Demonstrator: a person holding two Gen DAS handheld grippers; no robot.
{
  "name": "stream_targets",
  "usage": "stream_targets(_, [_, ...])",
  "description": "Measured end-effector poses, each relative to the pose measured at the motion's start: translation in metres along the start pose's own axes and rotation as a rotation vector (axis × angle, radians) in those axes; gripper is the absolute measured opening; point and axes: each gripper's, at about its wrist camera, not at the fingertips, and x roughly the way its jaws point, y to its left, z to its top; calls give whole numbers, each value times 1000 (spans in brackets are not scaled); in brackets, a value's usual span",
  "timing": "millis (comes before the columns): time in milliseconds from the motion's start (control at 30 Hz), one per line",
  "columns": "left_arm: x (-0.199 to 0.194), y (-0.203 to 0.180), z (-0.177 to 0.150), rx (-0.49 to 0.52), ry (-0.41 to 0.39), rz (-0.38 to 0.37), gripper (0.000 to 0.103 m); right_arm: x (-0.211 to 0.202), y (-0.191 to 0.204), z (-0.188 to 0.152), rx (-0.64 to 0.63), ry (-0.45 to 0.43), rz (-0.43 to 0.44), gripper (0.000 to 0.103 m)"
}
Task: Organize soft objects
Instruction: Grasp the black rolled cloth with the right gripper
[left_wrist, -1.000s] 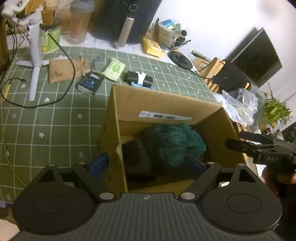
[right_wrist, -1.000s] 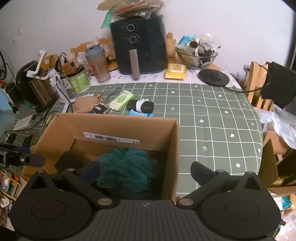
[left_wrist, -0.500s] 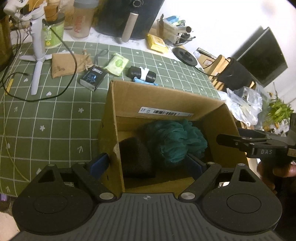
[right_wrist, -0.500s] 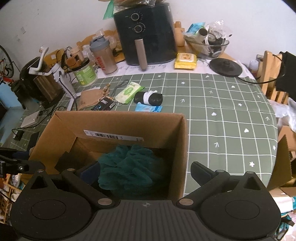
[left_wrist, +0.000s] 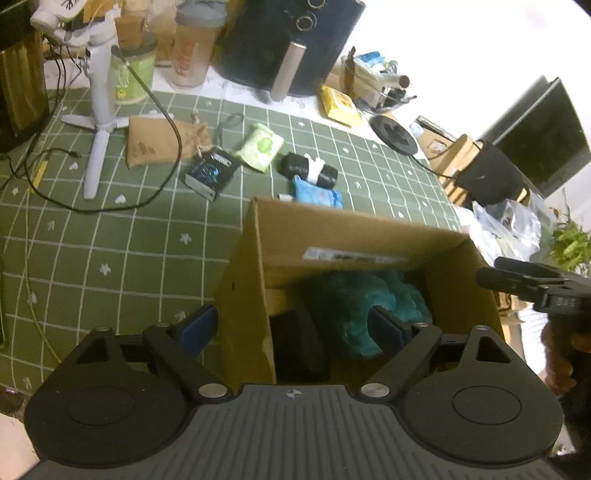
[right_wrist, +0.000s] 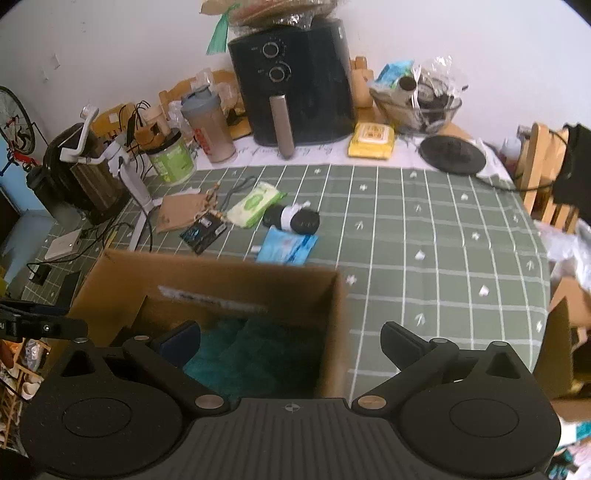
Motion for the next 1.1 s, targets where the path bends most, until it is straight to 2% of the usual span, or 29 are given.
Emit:
stream_targets(267, [-4, 0, 23, 26, -52, 27, 89, 9, -26, 38, -85, 5, -13, 103])
stream_targets(467, [-3, -1, 35, 28, -71, 26, 89, 33, -46, 70, -185, 14, -10, 103])
stream_targets(800, [-1, -6, 39, 4, -89, 31, 89, 108, -53, 113, -343, 42, 97, 103])
stream_targets(1033, [-7, -5, 34, -38, -97, 75, 89, 163, -42, 132, -447, 72, 136, 102])
stream_targets(1100, [-8, -3, 32, -52, -95, 90, 89, 180, -38, 135, -473, 92, 155, 96])
